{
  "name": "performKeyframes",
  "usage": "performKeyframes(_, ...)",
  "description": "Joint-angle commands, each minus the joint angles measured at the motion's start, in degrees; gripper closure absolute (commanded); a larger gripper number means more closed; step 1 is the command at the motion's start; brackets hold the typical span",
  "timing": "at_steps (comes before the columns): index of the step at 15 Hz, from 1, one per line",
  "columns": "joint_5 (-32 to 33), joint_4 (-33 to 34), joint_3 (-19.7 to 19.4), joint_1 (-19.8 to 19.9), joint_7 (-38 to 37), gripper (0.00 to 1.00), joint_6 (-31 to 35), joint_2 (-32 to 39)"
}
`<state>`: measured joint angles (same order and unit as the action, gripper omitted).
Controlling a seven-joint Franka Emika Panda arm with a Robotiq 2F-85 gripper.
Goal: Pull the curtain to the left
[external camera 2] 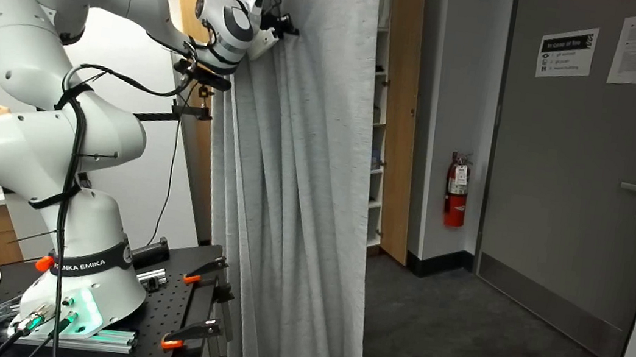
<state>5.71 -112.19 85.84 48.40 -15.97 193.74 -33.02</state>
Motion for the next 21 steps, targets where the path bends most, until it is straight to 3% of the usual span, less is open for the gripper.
performKeyframes(1, 0.62, -1.67, 4.88, 0.07, 7.06, 1.0, -2.0, 0.88)
performKeyframes(11, -0.3, -2.34, -2.86, -0.54, 14.91, 1.0, -7.33, -10.2)
performKeyframes(16, 0.5, -2.47, -7.14, -1.9, 13.52, 1.0, -17.43, -17.33)
performKeyframes(21, 4.25, -1.34, -9.51, -3.39, 12.85, 1.0, -31.64, -20.92)
